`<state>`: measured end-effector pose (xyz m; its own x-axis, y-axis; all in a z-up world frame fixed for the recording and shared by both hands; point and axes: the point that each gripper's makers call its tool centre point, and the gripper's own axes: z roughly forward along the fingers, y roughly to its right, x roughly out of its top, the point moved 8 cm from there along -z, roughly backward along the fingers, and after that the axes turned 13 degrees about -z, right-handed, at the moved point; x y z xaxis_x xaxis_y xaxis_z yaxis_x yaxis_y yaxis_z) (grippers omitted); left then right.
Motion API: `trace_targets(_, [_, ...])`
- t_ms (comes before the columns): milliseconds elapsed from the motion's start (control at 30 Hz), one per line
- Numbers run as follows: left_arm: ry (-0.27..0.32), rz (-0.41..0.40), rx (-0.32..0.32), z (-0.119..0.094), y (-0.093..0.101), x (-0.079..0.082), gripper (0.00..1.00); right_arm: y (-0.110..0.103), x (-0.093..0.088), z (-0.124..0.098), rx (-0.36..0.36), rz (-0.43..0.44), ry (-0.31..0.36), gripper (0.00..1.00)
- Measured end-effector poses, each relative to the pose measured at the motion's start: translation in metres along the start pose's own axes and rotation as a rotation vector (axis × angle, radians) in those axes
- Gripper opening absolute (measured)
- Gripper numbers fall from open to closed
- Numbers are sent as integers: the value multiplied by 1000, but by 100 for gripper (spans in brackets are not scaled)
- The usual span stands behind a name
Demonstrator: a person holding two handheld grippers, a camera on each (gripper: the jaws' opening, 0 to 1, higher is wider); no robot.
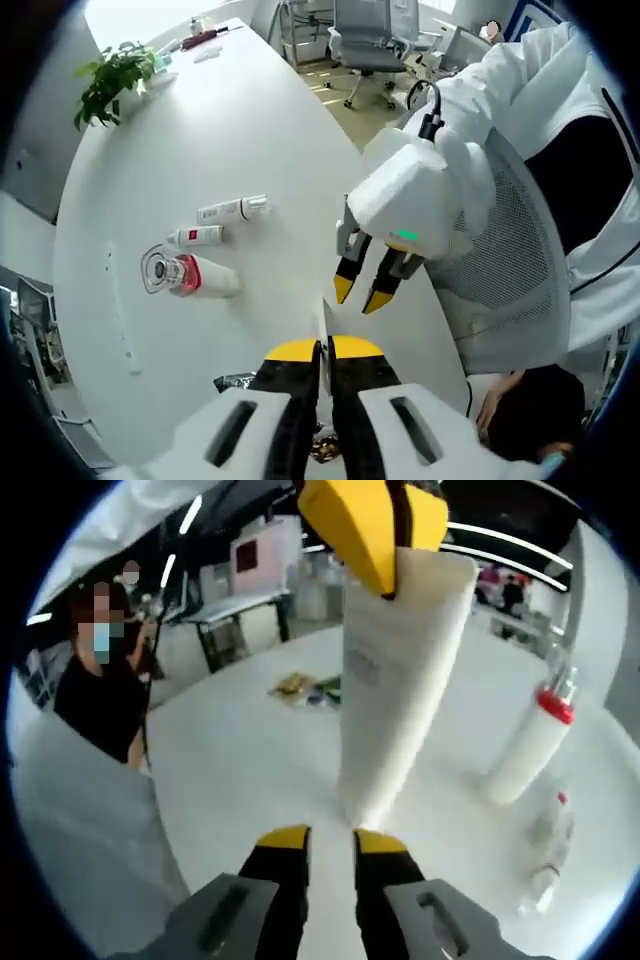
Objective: Arrange the skincare products in the storage area until every visible bottle or jar stands upright without overlapping.
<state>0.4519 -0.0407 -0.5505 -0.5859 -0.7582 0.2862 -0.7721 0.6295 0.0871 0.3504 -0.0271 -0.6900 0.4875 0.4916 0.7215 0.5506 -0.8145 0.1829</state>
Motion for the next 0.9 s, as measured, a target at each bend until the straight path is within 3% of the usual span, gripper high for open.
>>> trace_targets(33, [2, 2, -2, 0, 2, 0, 0, -4, 1, 1, -5, -37, -20, 11])
trace_targets(100, [4, 5, -2, 1, 3, 0, 0, -11, 7, 3, -7, -220, -21, 12])
trace_targets(133, [4, 5, -3, 1, 3, 0, 0, -13, 10, 6, -41, -203, -39, 11])
trace_targets(200, [12, -3, 1, 1, 4, 0, 0, -16, 9, 10, -34, -97, -70, 13])
trace_targets(267, [23, -18, 6, 1, 8, 0, 0, -19, 8, 17, -12, 63, -41, 15])
trace_targets(333, [30, -39, 9, 1, 9, -2, 0, -18, 5, 23, -14, 81, -23, 17])
trace_targets(433, [38, -67, 21, 1, 10, -4, 0, -8, 11, 24, -113, 140, 41, 20])
trace_targets(467, [47, -77, 32, 0, 9, -4, 0, 0, 15, 24, -171, 194, 86, 20])
trace_targets(500, [51, -80, 35, 0, 8, -4, 0, 1, 14, 24, -173, 238, 79, 17])
trace_targets(600, [48, -90, 41, 0, 6, -6, 0, -1, 8, 21, -287, 491, 137, 11])
trace_targets(700, [47, -85, 26, 0, 9, -6, 0, -7, -3, 18, -374, 566, 123, 21])
trace_targets(767, [47, -82, 21, 1, 10, -6, 0, -9, -8, 18, -442, 600, 108, 33])
trace_targets(833, [49, -78, 22, 1, 9, -6, 0, -11, -12, 21, -503, 677, 95, 33])
trace_targets(900, [56, -81, 17, 2, 9, -6, 1, -12, -12, 30, -519, 701, 97, 32])
